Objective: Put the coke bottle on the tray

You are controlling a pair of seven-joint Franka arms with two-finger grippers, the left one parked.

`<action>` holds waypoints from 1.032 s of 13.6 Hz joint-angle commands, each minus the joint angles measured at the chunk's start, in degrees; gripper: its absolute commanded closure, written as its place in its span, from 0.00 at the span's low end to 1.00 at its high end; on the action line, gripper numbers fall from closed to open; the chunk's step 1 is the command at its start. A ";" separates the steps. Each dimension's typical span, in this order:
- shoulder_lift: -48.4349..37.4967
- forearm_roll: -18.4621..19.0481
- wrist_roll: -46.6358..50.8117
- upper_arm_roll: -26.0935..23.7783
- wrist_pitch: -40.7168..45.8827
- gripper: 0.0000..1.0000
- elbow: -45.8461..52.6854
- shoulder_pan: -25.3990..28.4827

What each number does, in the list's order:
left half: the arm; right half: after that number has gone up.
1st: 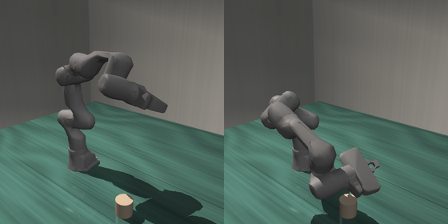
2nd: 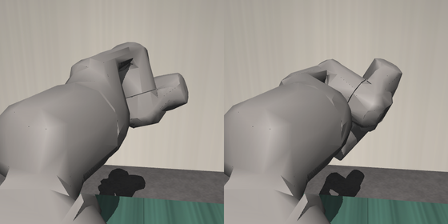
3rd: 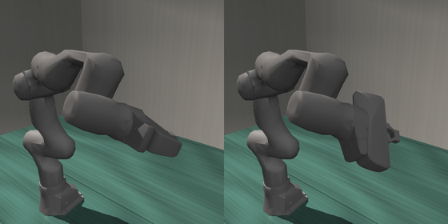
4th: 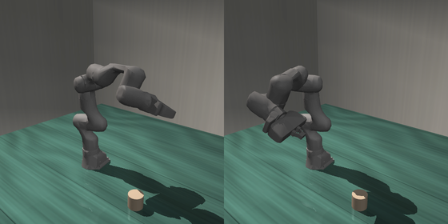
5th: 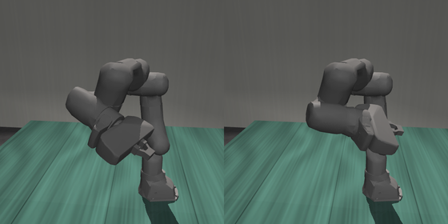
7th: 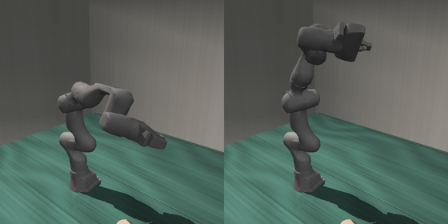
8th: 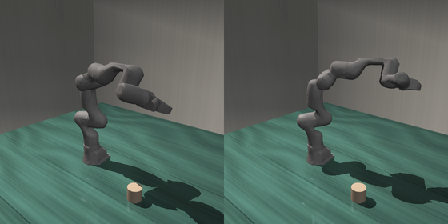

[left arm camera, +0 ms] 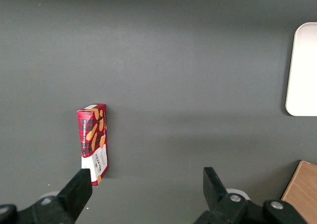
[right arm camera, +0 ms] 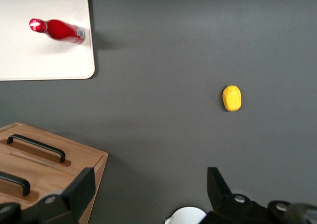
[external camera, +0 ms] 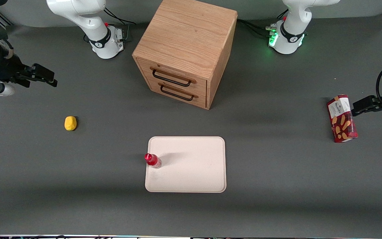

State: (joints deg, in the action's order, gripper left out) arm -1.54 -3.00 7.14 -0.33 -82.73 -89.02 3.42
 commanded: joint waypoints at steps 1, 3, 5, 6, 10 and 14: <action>-1.18 0.54 -4.57 1.90 -2.69 0.00 -1.95 -0.17; -0.92 0.63 -5.73 2.62 -4.27 0.00 -2.21 -0.26; -1.00 0.63 -6.95 2.62 -7.08 0.00 -3.87 -1.31; -1.09 0.63 -9.49 2.71 -8.31 0.00 -4.32 -1.49; -0.57 2.29 -9.51 2.71 -8.50 0.00 -3.80 -1.67; -0.39 2.82 -9.34 2.53 -8.24 0.00 -3.62 -1.58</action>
State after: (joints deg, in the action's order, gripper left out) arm -1.44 -1.15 -1.08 2.47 -90.21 -92.17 1.84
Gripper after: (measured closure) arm 0.000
